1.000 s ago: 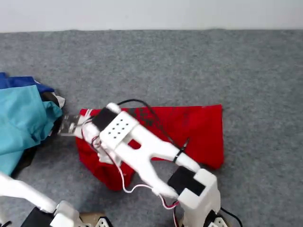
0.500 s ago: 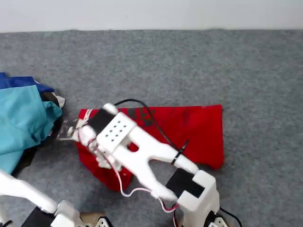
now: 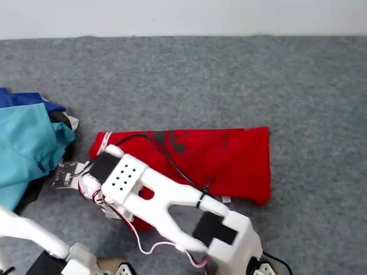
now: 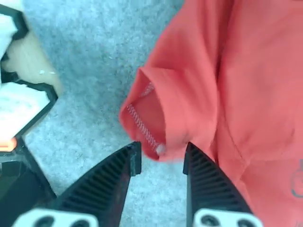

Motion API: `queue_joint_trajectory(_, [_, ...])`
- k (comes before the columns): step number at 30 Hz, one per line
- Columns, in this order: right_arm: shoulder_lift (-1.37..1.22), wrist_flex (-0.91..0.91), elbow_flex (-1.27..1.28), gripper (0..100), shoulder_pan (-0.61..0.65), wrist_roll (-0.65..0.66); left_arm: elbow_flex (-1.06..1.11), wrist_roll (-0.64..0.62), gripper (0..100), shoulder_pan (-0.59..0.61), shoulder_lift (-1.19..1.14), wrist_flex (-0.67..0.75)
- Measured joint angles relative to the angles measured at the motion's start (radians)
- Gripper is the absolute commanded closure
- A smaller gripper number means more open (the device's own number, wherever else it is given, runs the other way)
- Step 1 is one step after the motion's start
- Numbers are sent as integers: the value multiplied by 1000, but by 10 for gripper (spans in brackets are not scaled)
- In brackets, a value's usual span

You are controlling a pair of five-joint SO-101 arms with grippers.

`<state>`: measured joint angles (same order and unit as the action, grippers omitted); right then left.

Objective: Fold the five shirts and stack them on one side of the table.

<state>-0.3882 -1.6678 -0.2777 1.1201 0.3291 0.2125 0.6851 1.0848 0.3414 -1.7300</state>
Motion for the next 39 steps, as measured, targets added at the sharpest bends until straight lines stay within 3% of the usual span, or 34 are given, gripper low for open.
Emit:
queue_joint_trajectory(7, [-78,78,0,994,-44,0,0,0,985,0,0,0])
queue_joint_trajectory(22, [-92,68,-247,990,-244,150,0,0,985,0,0,0])
queue_joint_trajectory(30, [-232,209,-304,988,-377,253,0,0,985,0,0,0])
queue_joint_trajectory(32, [-265,229,-304,953,-405,256,0,0,985,0,0,0])
queue_joint_trajectory(37, [-281,230,-304,747,-433,256,0,0,985,0,0,0])
queue_joint_trajectory(39, [-281,230,-304,719,-443,232,0,0,985,0,0,0])
